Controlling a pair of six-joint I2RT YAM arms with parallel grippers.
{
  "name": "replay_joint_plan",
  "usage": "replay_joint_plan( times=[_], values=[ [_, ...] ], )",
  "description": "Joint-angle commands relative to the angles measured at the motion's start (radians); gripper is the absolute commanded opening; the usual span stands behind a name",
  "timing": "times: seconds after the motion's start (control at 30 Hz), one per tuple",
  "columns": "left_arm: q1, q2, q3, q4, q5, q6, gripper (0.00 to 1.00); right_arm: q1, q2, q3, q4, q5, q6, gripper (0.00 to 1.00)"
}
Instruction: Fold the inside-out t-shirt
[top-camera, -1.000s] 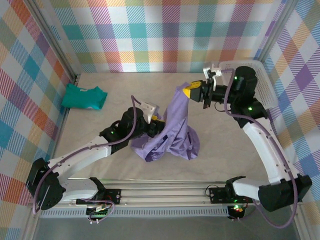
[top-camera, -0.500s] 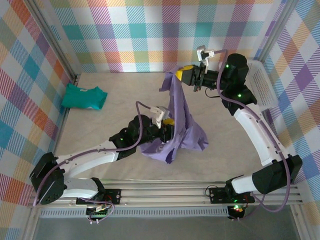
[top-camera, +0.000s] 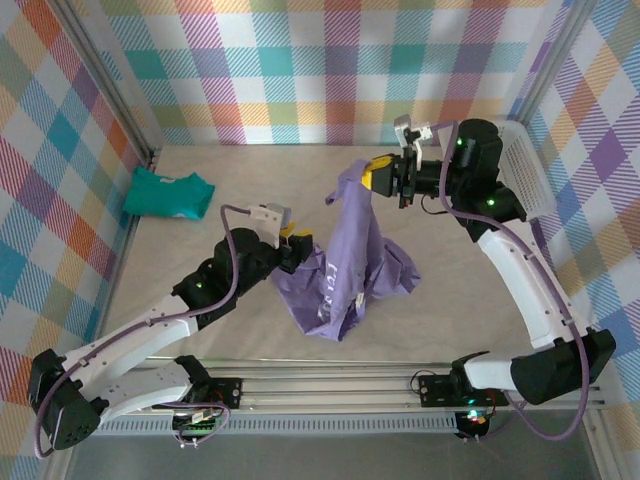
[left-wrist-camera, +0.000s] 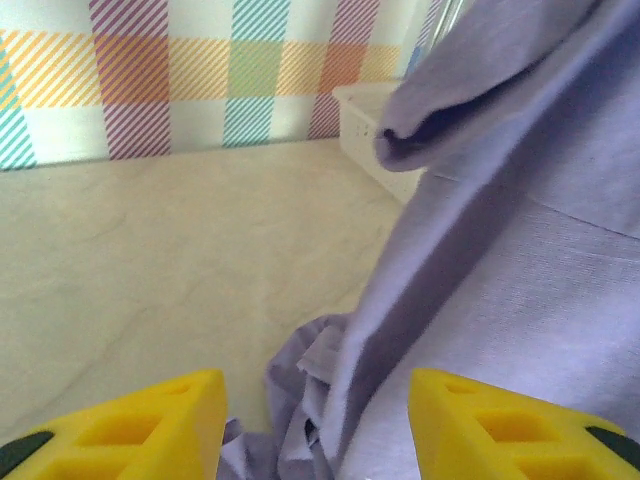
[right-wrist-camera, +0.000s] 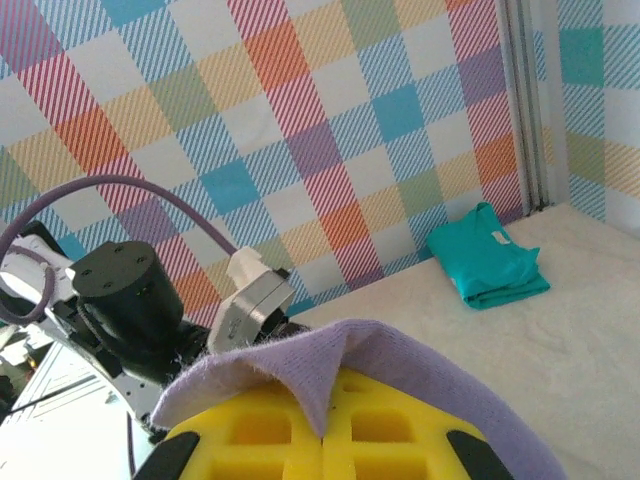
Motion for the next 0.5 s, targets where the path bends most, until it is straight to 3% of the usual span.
replay_joint_plan(
  times=[0.0, 0.1, 0.23, 0.37, 0.47],
  values=[
    [0.015, 0.028, 0.1, -0.096, 0.005, 0.029, 0.52, -0.008, -0.043, -0.02, -0.056, 0.006, -0.027, 0.0],
    [0.015, 0.034, 0.14, -0.125, 0.103, -0.006, 0.53, -0.007, -0.056, -0.023, -0.099, 0.244, 0.107, 0.0],
    [0.006, 0.023, 0.13, -0.048, 0.254, -0.087, 0.56, 0.031, -0.043, -0.024, -0.19, 0.458, 0.296, 0.0],
    [-0.002, 0.033, 0.171, -0.059, 0.26, -0.138, 0.56, 0.204, -0.056, -0.035, -0.259, 0.689, 0.23, 0.0],
    [-0.001, 0.041, 0.231, -0.085, 0.275, -0.241, 0.57, 0.286, -0.086, -0.105, -0.2, 0.831, 0.217, 0.0]
  ],
)
